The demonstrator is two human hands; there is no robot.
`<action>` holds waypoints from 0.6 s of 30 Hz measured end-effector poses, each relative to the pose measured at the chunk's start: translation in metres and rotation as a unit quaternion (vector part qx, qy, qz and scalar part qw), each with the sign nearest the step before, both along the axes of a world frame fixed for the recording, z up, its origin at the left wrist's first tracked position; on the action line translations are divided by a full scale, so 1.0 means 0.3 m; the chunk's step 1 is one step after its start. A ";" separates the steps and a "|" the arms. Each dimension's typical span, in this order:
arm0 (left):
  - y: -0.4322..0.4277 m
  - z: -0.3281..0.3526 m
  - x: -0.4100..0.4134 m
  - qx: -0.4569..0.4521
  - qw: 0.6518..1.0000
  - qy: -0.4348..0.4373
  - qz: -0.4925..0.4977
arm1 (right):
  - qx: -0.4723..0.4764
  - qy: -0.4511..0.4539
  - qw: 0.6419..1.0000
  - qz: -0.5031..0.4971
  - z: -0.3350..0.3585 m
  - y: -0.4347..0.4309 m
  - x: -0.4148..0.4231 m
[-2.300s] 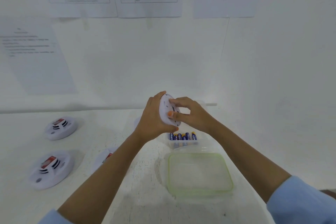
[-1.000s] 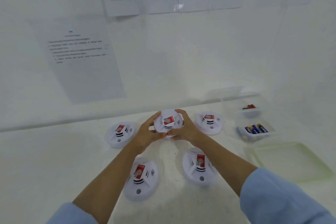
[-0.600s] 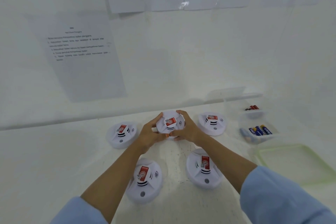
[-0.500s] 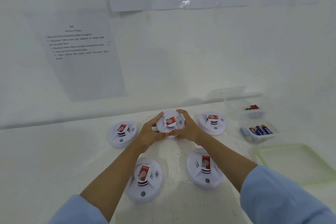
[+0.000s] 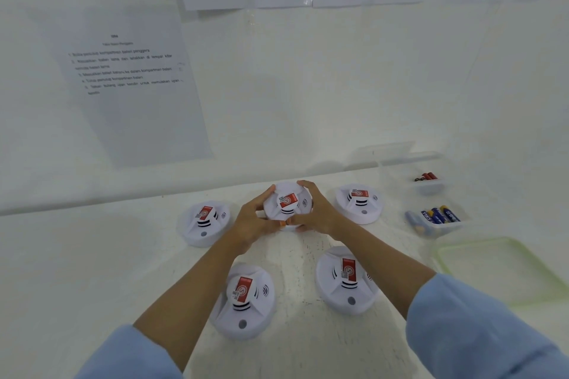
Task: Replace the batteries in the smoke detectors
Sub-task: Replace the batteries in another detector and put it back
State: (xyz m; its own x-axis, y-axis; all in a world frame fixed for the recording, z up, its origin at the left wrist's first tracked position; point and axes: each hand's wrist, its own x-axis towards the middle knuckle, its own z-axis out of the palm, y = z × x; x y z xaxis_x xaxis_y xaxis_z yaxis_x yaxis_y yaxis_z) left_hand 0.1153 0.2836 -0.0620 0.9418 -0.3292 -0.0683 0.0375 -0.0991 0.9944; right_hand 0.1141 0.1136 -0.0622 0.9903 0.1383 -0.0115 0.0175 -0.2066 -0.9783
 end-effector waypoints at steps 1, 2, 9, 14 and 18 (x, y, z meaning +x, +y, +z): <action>0.000 0.000 0.000 0.000 1.000 0.000 -0.001 | 0.004 0.004 1.000 0.004 0.006 0.001 -0.003; -0.001 -0.001 -0.001 -0.001 1.000 -0.001 -0.002 | 0.010 0.010 1.000 0.007 0.010 0.003 -0.006; -0.001 -0.001 -0.002 -0.005 1.000 0.000 0.001 | -0.003 0.002 1.000 0.017 0.014 0.005 -0.012; 0.003 -0.004 0.002 -0.005 1.000 0.009 -0.010 | 0.055 0.096 0.991 0.076 0.041 -0.060 -0.024; 0.008 -0.006 0.010 -0.011 0.999 0.029 -0.025 | 0.062 0.113 0.986 0.106 0.037 -0.098 -0.023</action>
